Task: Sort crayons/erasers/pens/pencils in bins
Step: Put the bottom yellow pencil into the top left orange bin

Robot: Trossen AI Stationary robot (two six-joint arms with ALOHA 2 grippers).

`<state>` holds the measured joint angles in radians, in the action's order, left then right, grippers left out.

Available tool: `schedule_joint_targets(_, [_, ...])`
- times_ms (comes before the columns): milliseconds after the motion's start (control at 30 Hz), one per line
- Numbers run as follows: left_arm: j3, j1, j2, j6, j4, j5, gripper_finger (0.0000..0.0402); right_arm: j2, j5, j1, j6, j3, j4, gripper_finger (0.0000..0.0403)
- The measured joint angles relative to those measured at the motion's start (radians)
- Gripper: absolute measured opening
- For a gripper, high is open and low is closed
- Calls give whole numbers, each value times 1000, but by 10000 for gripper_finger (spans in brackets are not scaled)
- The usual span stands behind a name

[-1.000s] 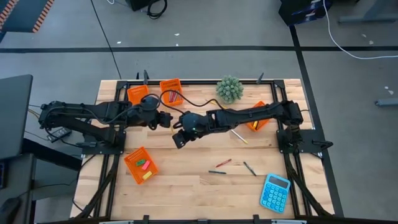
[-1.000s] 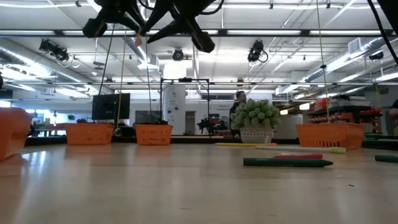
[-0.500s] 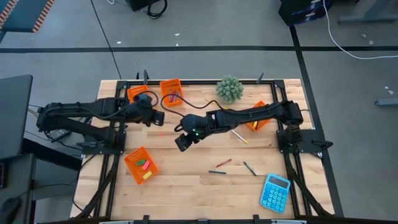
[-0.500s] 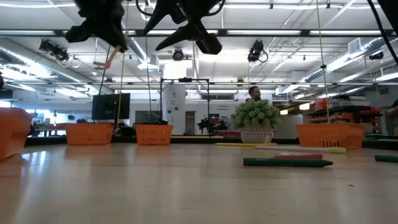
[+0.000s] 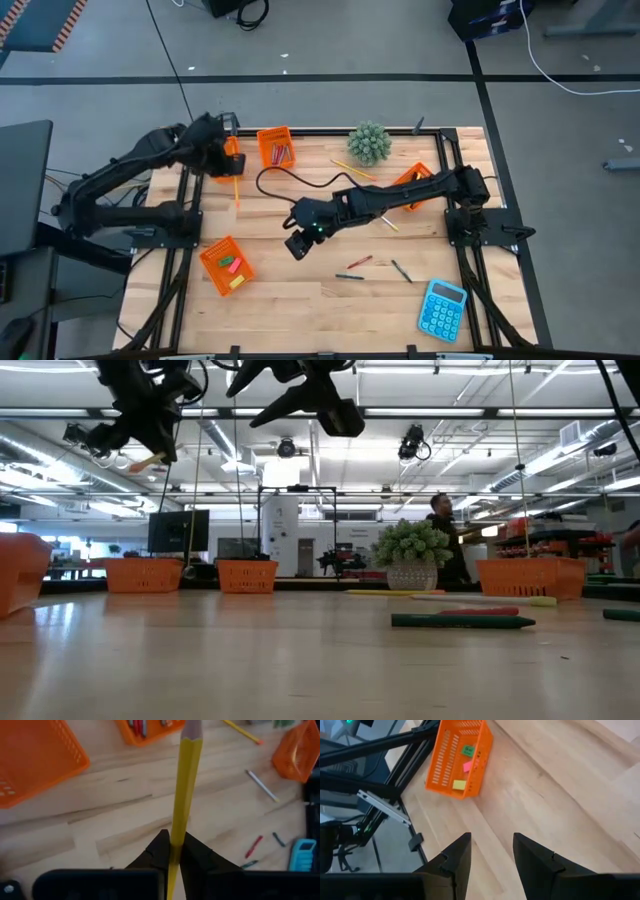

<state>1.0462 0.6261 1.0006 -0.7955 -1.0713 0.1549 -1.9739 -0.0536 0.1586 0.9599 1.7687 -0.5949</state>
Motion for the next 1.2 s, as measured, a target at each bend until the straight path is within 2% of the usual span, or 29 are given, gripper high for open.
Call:
schedule_joint_targets(267, [0,283,43,211,-116,65,34,0,0,27,-5,0,0,152])
schedule_joint_targets(400, [0,368,113,324,-147,75,36,0,0,40,-19,0,0,152])
schedule_joint_targets(767, [0,427,252,504,-12,-27,39,0,-4,61,-21,0,-1,152])
schedule_joint_targets(1033, [0,469,286,555,140,-64,32,0,1,67,-20,0,-2,152])
schedule_joint_targets(1200, [0,486,323,633,151,-88,44,0,30,67,-19,0,-3,151])
